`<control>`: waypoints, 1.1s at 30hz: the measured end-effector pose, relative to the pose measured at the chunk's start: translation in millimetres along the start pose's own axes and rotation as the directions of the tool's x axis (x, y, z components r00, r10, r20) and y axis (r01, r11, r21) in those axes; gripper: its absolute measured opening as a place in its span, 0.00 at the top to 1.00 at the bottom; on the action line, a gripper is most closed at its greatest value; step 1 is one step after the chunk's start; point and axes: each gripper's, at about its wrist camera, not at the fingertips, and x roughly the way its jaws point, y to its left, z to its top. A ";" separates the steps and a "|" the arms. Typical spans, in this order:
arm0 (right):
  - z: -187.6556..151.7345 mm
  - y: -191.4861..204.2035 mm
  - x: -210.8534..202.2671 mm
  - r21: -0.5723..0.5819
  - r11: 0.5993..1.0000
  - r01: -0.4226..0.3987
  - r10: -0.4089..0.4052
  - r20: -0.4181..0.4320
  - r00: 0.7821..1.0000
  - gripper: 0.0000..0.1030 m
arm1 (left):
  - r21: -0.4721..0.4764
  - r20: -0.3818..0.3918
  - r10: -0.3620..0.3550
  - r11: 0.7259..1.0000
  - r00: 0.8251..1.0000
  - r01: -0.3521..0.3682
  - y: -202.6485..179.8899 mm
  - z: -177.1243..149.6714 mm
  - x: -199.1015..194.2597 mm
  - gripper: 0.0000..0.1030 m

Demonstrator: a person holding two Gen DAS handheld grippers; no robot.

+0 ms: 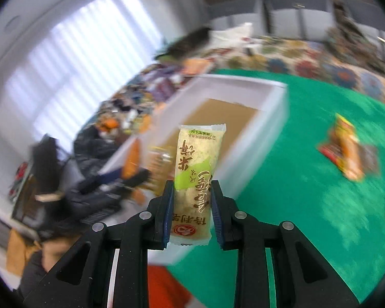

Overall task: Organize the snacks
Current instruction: 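Drop sausage bag into box with left tool while right drops cream bar bag, then bring both open tools back over the remaining snacks on the cloth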

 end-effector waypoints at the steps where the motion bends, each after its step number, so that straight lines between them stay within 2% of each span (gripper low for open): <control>1: 7.0 15.4 13.9 -0.018 1.000 -0.013 0.014 0.005 1.000 0.60 | -0.018 -0.016 0.034 0.999 0.999 -0.034 13.8 -1.6 6.4 0.36; 2: 8.8 21.9 22.1 -0.021 0.999 -0.026 0.026 0.005 1.000 0.47 | -0.034 -0.028 0.055 0.998 0.998 -0.056 22.5 -4.2 10.5 0.30; 3: 12.4 29.1 35.7 -0.008 0.999 -0.049 0.049 -0.007 0.999 0.28 | -0.056 -0.039 0.081 0.995 0.996 -0.083 33.7 -6.7 14.2 0.20; 6: 12.0 31.6 49.4 0.061 0.993 -0.100 0.103 -0.034 0.994 0.28 | -0.098 -0.035 0.106 0.989 0.994 -0.109 52.6 -16.5 14.5 0.19; 9: 8.6 21.5 40.1 0.087 0.991 -0.106 0.107 -0.003 0.994 0.28 | -0.139 -0.022 0.096 0.985 0.995 -0.098 58.2 -25.2 13.9 0.16; 13: -3.6 -14.7 35.0 0.059 0.998 0.033 -0.034 0.005 0.999 0.28 | -0.141 0.000 0.023 0.990 1.000 -0.023 34.4 -28.9 8.0 0.16; 16: -35.4 -63.5 31.6 0.055 0.981 0.186 -0.185 -0.027 0.982 0.29 | -0.078 0.020 -0.074 0.994 0.997 0.075 -13.9 -25.9 1.3 0.14; 17: -49.6 -80.5 30.2 0.049 0.970 0.238 -0.236 -0.046 0.971 0.29 | -0.053 0.021 -0.101 0.993 0.995 0.102 -30.2 -25.4 -0.2 0.13; 20: -103.4 -137.8 18.1 0.024 0.914 0.404 -0.400 -0.107 0.910 0.29 | 0.054 0.006 -0.201 0.978 0.980 0.200 -96.3 -30.5 -2.7 0.05; 21: -126.5 -160.4 6.5 0.019 0.885 0.465 -0.460 -0.121 0.880 0.29 | 0.085 -0.007 -0.231 0.969 0.973 0.231 -116.7 -34.2 -0.8 0.03; 24: -170.1 -203.6 -28.0 0.039 0.821 0.570 -0.561 -0.132 0.817 0.29 | 0.146 -0.071 -0.299 0.941 0.952 0.306 -170.7 -48.9 13.4 0.02; 27: -203.8 -238.2 -69.3 0.078 0.752 0.655 -0.645 -0.116 0.755 0.29 | 0.193 -0.162 -0.306 0.922 0.938 0.335 -223.3 -72.4 48.4 0.02; 31: -229.4 -278.7 -108.7 0.146 0.660 0.737 -0.731 -0.101 0.675 0.29 | 0.244 -0.265 -0.252 0.917 0.931 0.317 -283.8 -109.3 98.8 0.02; 33: -233.7 -295.9 -121.1 0.186 0.634 0.751 -0.747 -0.105 0.656 0.29 | 0.273 -0.269 -0.226 0.914 0.936 0.300 -303.4 -120.2 114.4 0.02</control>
